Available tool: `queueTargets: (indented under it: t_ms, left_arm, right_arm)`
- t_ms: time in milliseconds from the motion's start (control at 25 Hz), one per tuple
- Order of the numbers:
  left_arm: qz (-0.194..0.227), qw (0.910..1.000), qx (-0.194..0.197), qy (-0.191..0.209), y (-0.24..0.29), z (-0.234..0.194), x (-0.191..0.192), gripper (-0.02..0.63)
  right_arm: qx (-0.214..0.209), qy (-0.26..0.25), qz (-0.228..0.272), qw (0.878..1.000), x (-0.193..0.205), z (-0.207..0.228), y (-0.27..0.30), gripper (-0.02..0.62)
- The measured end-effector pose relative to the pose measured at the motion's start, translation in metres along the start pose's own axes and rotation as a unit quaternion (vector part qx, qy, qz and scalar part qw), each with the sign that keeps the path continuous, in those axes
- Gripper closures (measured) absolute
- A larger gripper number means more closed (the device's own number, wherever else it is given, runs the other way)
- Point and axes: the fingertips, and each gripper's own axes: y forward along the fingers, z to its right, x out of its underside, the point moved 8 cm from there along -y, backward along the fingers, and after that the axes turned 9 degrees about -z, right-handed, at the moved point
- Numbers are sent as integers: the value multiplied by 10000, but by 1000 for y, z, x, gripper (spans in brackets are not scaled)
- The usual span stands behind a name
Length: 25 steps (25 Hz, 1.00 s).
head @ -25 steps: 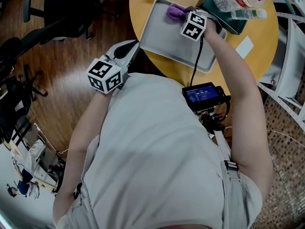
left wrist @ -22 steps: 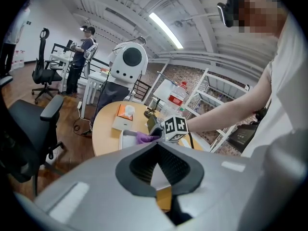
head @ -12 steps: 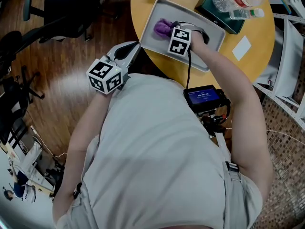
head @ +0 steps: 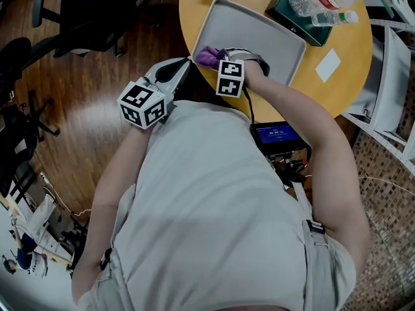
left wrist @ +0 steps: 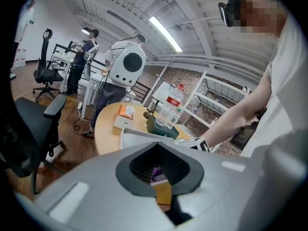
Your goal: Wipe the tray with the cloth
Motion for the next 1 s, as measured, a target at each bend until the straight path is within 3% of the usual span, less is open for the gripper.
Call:
queueTargets:
  t_ms: [200, 440, 680, 1000]
  left_arm:
    - [-21, 10000, -43, -22, -3, 2, 2, 606]
    - [9, 9998, -190, -91, -12, -6, 2, 606]
    - [7, 9996, -240, -159, -10, -8, 0, 606]
    - [-9, 9987, -367, -343, -11, -27, -2, 606]
  right_arm:
    - [195, -254, 134, 9994, -20, 6, -1, 522]
    - [-208, -435, 300, 9984, -25, 20, -1, 520]
    - [-51, -167, 253, 9995, -10, 66, -2, 520]
    - [323, 664, -31, 9973, 18, 163, 2, 518]
